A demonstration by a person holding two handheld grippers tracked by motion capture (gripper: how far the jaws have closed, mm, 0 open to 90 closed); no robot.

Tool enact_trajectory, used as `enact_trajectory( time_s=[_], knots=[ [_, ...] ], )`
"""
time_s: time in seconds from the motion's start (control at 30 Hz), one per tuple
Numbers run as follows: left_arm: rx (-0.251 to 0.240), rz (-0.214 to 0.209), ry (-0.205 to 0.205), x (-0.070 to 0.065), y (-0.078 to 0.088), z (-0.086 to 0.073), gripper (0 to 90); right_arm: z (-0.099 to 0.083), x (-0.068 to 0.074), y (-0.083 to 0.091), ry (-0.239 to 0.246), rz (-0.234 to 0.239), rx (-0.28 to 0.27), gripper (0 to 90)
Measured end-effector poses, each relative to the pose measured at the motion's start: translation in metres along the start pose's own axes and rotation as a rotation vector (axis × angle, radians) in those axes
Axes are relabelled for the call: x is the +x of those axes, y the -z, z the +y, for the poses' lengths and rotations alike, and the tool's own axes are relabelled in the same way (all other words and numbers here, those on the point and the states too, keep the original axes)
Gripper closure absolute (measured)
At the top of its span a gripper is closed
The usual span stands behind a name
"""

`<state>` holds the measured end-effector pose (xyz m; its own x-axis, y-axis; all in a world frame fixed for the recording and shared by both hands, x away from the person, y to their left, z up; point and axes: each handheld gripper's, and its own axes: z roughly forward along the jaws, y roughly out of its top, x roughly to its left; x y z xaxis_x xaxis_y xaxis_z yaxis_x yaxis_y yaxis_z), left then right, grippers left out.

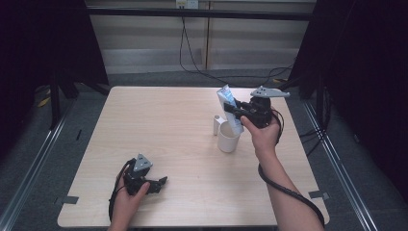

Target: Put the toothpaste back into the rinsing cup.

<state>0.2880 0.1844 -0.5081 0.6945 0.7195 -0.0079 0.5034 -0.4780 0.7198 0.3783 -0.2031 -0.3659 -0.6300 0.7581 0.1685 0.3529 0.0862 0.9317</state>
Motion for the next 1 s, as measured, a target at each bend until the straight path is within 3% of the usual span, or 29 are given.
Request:
enact_trajectory(
  time_s=[1.0],
  knots=[
    [0.001,0.001,-0.001,0.0,0.0,0.0,14.7,-0.015,-0.008,-0.023,-0.007,-0.042,0.009,66.8]
  ],
)
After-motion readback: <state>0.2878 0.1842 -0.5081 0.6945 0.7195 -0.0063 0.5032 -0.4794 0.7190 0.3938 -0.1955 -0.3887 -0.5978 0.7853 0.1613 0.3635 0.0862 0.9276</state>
